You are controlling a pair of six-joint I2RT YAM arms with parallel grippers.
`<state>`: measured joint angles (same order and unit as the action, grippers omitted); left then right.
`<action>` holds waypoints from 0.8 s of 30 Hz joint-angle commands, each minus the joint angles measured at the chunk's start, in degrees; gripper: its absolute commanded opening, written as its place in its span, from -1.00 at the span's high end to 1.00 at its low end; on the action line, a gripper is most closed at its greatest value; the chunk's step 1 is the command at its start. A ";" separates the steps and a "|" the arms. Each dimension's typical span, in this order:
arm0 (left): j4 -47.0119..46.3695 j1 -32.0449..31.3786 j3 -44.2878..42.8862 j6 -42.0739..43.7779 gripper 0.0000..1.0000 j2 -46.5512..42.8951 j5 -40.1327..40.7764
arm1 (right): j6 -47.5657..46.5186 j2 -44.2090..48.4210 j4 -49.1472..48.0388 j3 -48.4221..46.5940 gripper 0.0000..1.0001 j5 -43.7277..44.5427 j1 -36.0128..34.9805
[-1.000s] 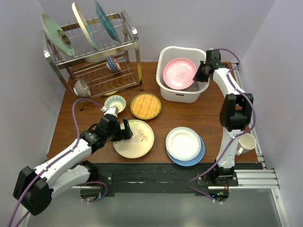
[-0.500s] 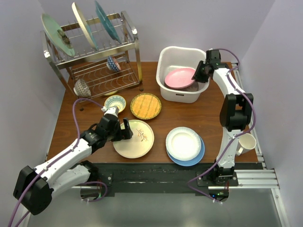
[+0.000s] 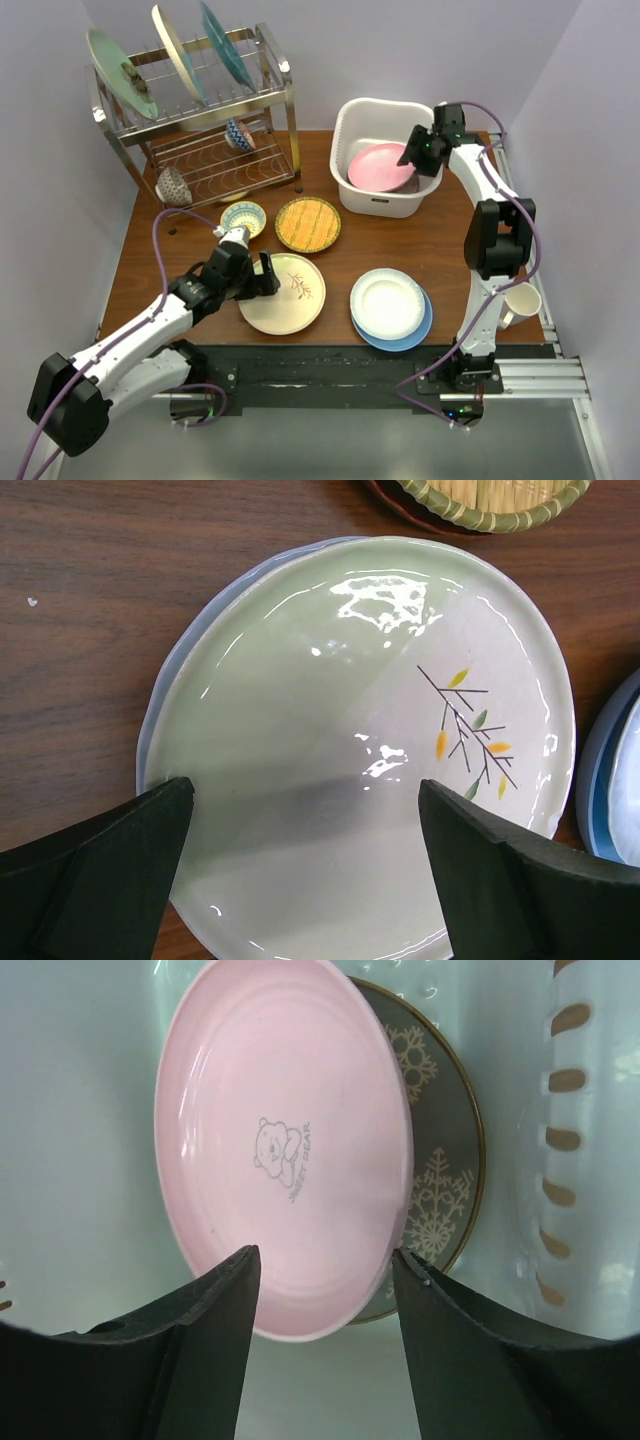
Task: Place the plates into the plastic bin on the countertop
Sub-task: Place the plate in the plastic bin, then pick up the plate at the center of the board.
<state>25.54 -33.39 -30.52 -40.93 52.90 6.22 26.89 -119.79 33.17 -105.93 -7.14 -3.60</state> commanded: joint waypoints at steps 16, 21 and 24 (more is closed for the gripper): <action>2.23 0.34 -1.56 -1.52 -1.00 -2.72 0.11 | -0.53 19.14 -0.12 3.36 -0.31 -4.90 -2.46; 2.50 0.43 -2.08 -1.70 -1.00 -3.16 0.46 | -0.70 23.19 -0.21 8.54 -0.31 -6.75 -6.50; 2.76 0.34 -2.35 -1.70 -1.00 -3.33 0.46 | -1.23 24.95 0.76 10.82 -0.32 -6.75 -9.49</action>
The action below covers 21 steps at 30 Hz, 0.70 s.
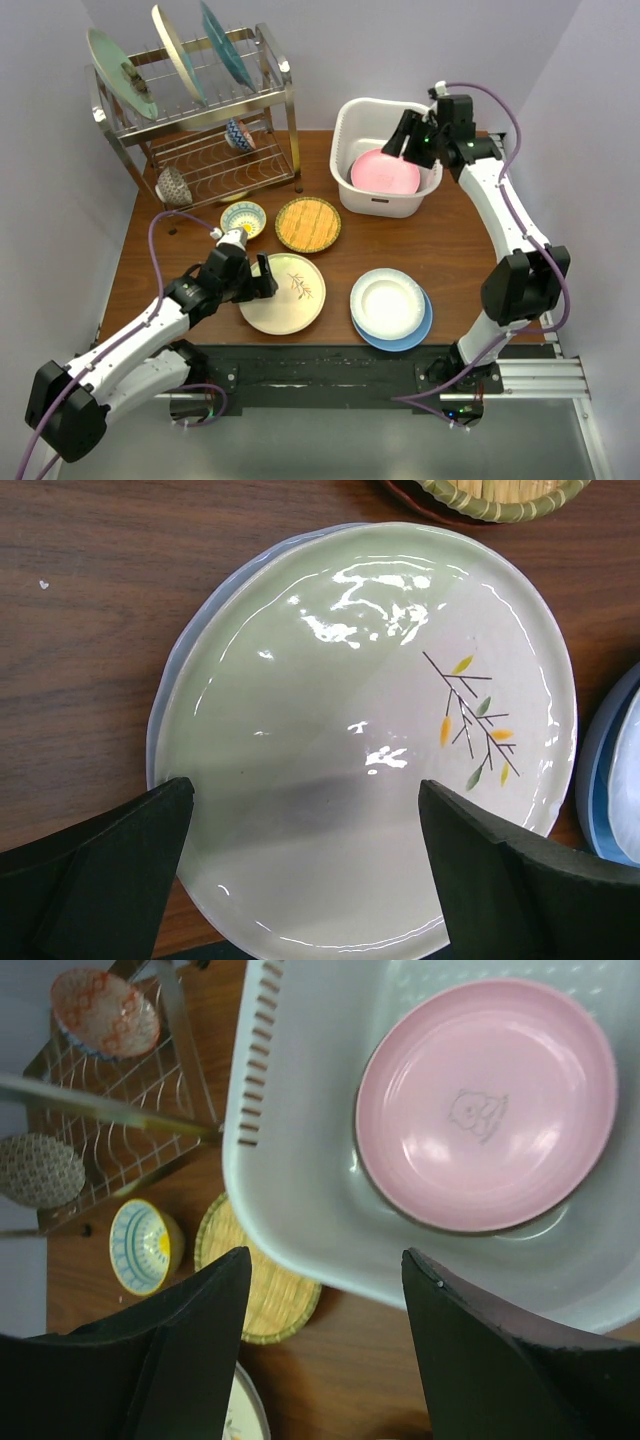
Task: Place the plates into the plastic bin on the countertop
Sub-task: Pick up the plate at the center of the board.
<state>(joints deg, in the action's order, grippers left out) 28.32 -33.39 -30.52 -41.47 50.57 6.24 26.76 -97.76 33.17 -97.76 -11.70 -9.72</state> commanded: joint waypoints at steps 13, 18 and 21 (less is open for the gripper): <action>1.83 0.34 -3.58 -1.94 -1.00 -2.58 2.11 | 0.92 9.42 -2.14 17.06 -0.31 -5.26 -11.81; 4.81 0.34 -5.07 -2.82 -1.00 -2.14 4.04 | 1.27 8.55 -2.14 21.11 -0.30 -5.17 -16.73; 6.84 0.34 -6.56 -3.35 -1.00 -1.44 4.92 | 2.67 8.46 -4.07 24.62 -0.29 -5.87 -18.67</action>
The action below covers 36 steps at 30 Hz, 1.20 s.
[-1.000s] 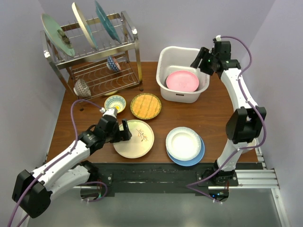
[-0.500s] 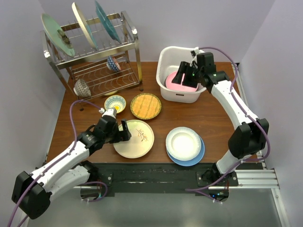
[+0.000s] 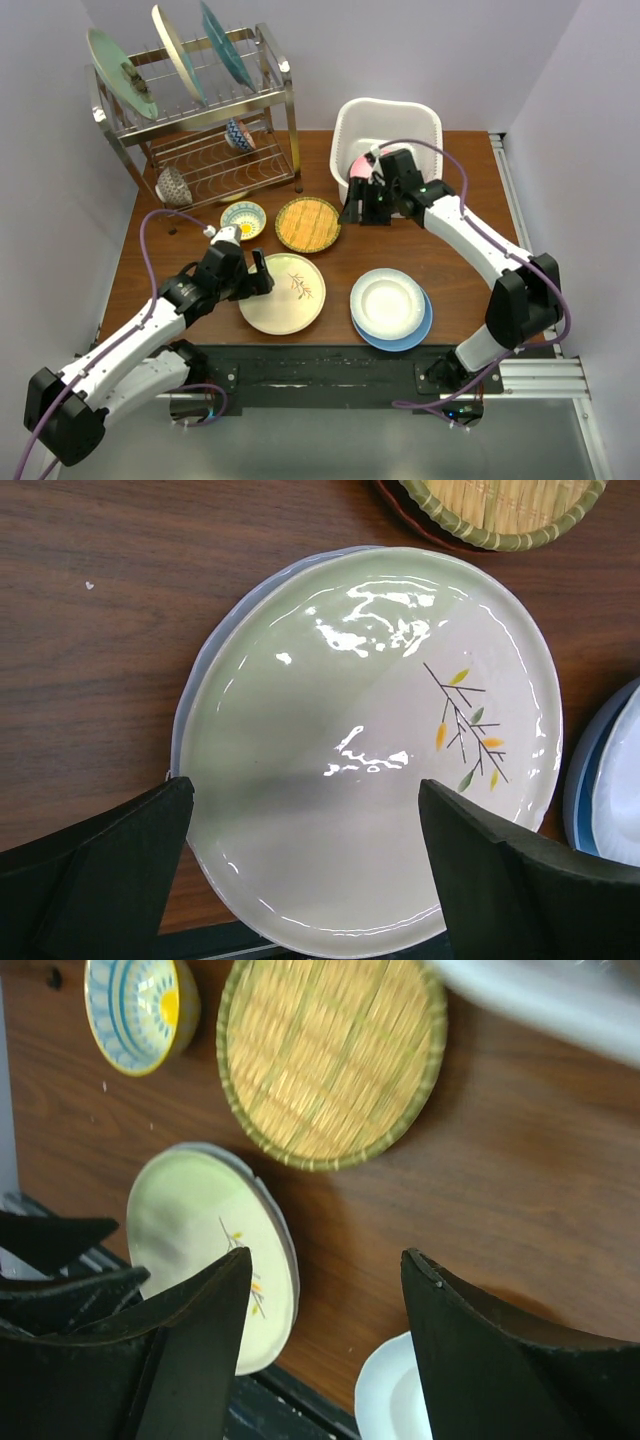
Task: Place the plates into the plastic bin on the countertop
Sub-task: Pick up the plate at the center of the board.
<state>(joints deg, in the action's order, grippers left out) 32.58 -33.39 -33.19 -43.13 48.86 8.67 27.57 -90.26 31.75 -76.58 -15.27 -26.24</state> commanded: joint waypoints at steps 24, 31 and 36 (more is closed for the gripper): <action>2.14 0.43 -0.65 -5.21 -0.97 2.82 2.14 | 8.29 -2.11 -13.03 16.02 -0.18 -2.93 -14.63; 1.79 0.43 0.49 -5.21 -0.97 3.17 2.32 | 8.55 -3.26 -13.55 15.93 -0.18 -2.49 -15.95; 0.47 0.43 1.11 -5.21 -0.94 2.29 1.53 | 8.38 -3.70 -13.55 16.02 -0.17 -2.57 -16.12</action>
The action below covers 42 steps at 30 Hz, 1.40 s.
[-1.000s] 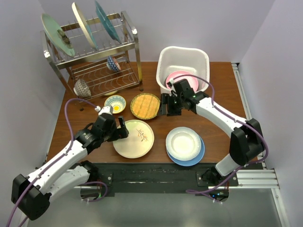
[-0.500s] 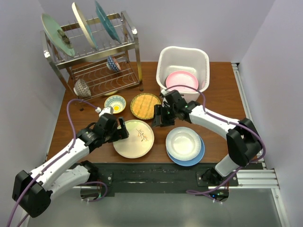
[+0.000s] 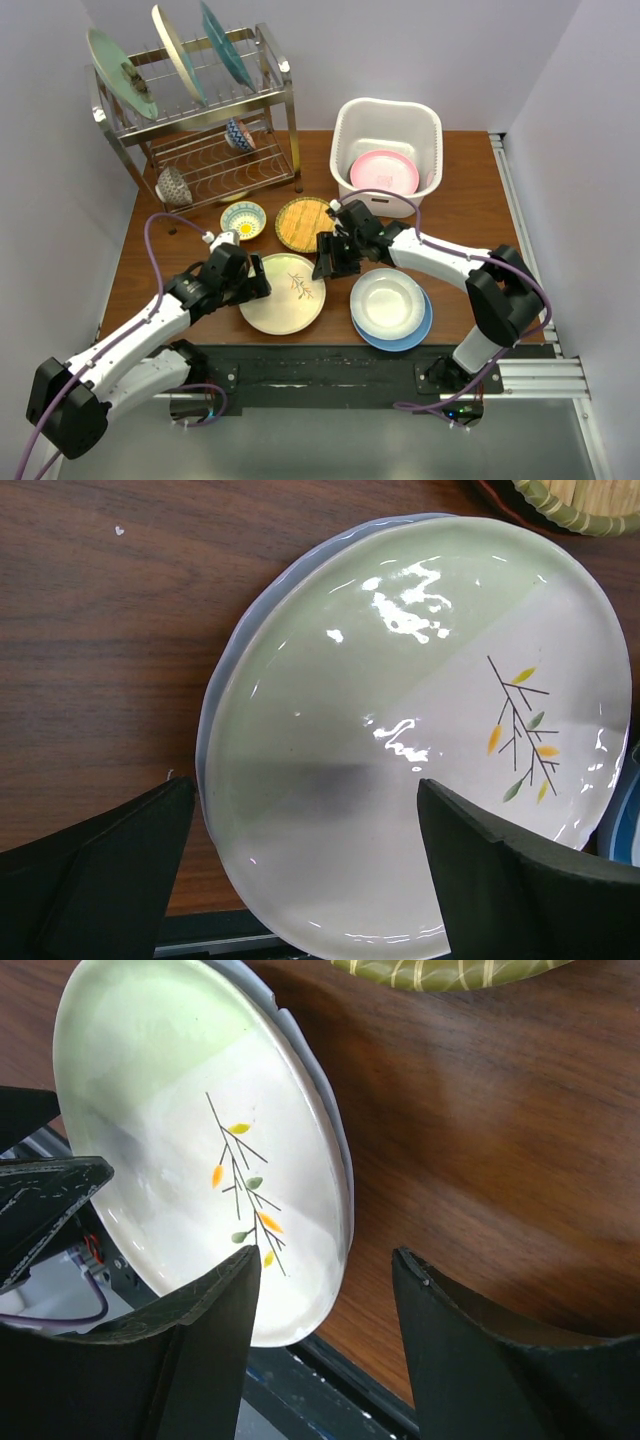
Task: Place the plates into the plastic bin on the countertop
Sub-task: Pick up the plate at the center of the board.
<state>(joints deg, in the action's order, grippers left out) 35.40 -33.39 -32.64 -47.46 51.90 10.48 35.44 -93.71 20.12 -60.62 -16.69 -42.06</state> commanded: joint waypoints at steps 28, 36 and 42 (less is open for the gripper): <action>-6.65 0.43 1.26 1.23 -0.87 -1.36 -4.59 | 1.30 -2.88 -5.44 1.82 -0.17 -4.75 -0.56; -8.32 0.43 2.32 1.58 -0.87 -1.27 -6.00 | 2.26 -4.20 -8.51 3.40 -0.17 -8.01 -0.56; -9.73 0.34 3.29 1.32 -0.87 -0.92 -6.96 | 2.44 -3.94 -8.87 4.02 -0.17 -8.54 -0.48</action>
<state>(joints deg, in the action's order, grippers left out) 29.56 -33.39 -30.06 -46.74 51.35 5.61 37.17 -98.30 13.87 -56.90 -23.40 -42.37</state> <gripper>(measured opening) 0.939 0.585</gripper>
